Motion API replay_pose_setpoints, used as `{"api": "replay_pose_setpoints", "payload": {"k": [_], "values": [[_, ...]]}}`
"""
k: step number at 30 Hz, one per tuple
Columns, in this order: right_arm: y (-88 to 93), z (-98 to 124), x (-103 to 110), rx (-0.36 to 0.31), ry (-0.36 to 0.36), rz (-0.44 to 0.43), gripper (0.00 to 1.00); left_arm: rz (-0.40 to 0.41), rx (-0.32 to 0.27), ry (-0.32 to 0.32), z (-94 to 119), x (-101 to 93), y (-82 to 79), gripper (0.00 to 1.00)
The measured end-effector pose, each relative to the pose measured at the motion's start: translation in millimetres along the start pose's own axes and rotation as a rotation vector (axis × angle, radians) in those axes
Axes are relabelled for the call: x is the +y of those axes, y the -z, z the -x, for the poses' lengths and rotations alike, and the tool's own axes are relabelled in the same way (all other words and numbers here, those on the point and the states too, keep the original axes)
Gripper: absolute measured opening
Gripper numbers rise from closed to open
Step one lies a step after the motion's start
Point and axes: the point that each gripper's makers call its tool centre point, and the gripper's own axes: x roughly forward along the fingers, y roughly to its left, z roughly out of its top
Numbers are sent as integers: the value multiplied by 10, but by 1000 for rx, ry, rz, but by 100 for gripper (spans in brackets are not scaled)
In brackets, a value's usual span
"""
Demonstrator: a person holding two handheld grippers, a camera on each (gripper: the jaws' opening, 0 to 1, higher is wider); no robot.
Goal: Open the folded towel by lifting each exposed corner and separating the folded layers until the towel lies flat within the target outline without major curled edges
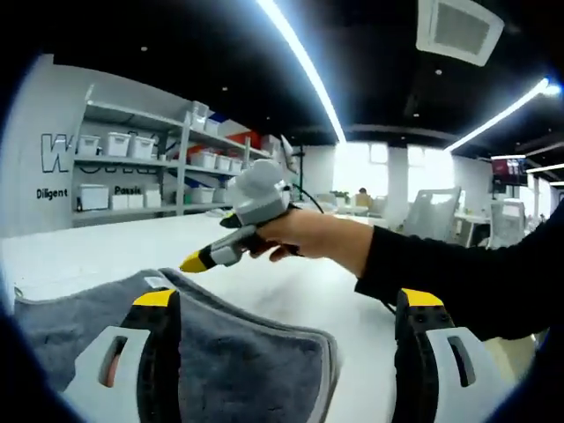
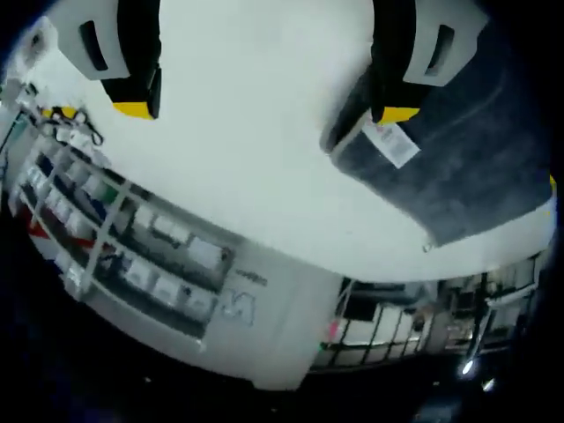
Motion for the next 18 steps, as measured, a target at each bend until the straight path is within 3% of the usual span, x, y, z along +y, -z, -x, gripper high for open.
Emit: {"api": "replay_pose_setpoints", "payload": {"k": [5,8,12,14,18], "values": [[-152,291,139,-73,9,-17,100,-1,7,-33,218,196,-88,100],[-232,457,260,-114,11,-20,98,-49,56,-47,443,358,-39,100],[-218,609,420,-114,8,-21,98,-46,86,-77,727,554,64,100],[-202,674,486,-114,10,-19,99,-30,83,-106,888,673,68,100],[-218,814,590,-151,40,-27,98,-10,12,-212,1446,1060,-80,100]]}}
